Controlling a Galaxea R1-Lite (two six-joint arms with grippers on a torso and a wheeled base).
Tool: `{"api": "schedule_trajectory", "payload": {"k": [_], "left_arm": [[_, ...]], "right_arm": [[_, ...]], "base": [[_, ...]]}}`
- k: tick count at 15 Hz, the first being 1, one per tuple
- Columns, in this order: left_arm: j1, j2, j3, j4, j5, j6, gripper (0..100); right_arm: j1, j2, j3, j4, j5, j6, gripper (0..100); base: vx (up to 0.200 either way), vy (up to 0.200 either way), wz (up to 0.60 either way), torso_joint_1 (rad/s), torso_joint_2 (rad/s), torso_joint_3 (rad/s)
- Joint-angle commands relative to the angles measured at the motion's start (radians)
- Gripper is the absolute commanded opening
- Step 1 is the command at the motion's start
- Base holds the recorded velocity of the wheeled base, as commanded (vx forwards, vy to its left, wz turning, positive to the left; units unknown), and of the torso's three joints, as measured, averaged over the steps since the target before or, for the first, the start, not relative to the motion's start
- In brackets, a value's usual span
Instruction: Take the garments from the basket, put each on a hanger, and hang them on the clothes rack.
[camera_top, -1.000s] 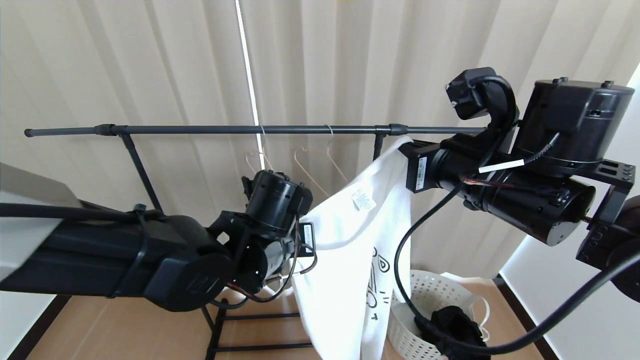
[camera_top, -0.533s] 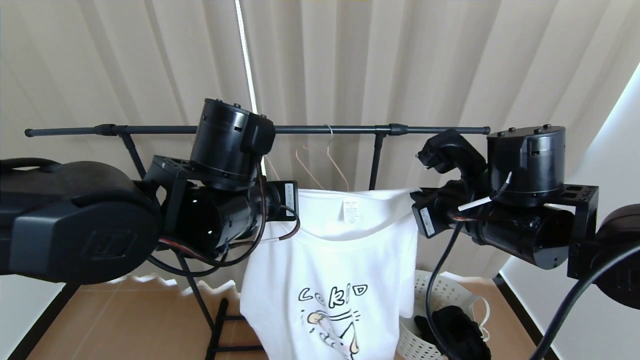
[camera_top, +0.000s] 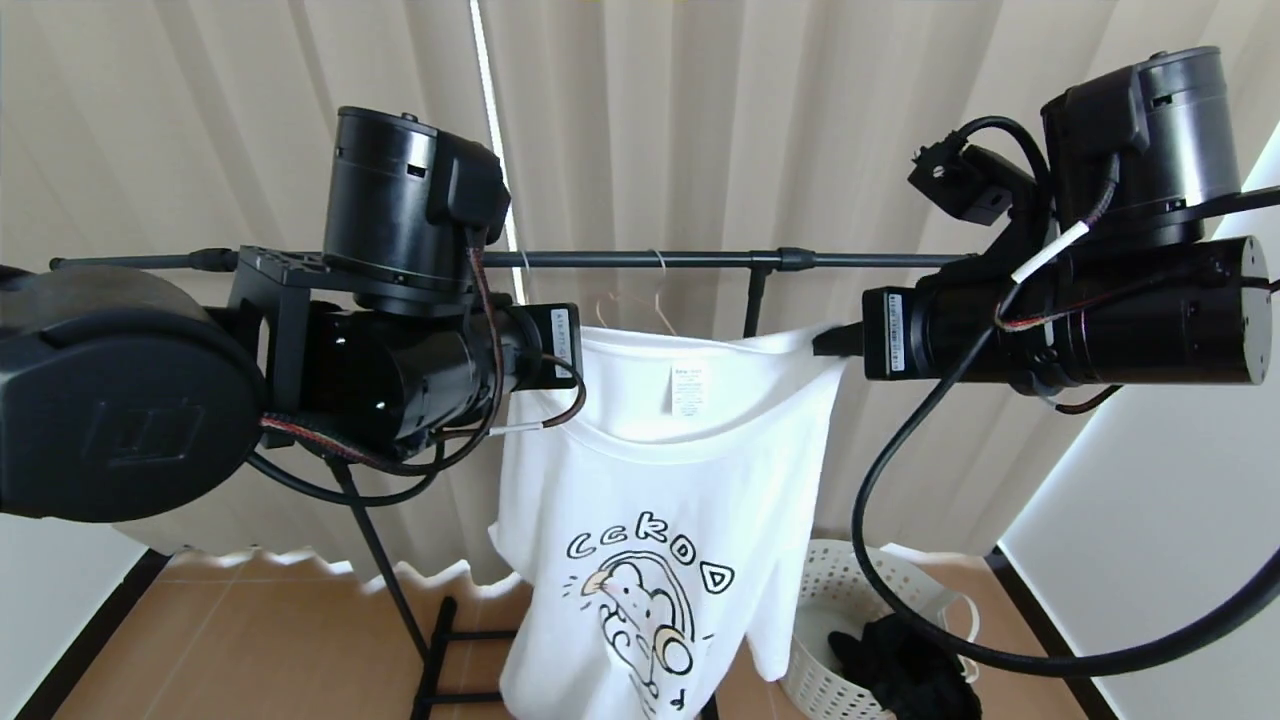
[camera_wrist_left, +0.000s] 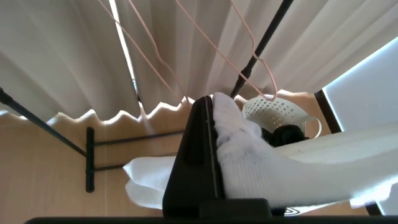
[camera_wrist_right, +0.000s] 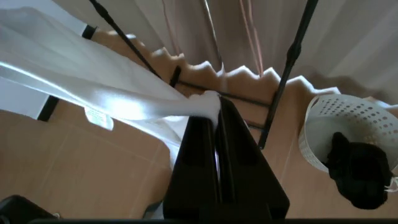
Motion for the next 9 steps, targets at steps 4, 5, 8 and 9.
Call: {"api": "schedule_trajectory", "payload": {"k": [4,5,8,9], "left_arm": [[0.002,-0.029,-0.005,-0.004,0.001,0.014,0],[0.002,-0.032,-0.007,-0.006,0.001,0.014,0],[0.002,-0.030,-0.005,-0.009,-0.001,0.023,0],[0.002,-0.029,-0.008,-0.010,-0.002,0.035,0]], "right_arm": [[-0.002,0.001,-0.002,-0.026,-0.003,0.001,0],[-0.002,0.001,-0.002,-0.029,-0.006,0.001,0],[-0.002,-0.004,0.007,-0.032,-0.010,0.001,0],[-0.002,-0.007,0.007,-0.031,-0.010,0.001,0]], "base": [[0.000,0.000,0.00,0.000,0.00,0.000],[0.000,0.000,0.00,0.000,0.00,0.000],[0.000,0.000,0.00,0.000,0.00,0.000],[0.000,0.000,0.00,0.000,0.00,0.000]]}}
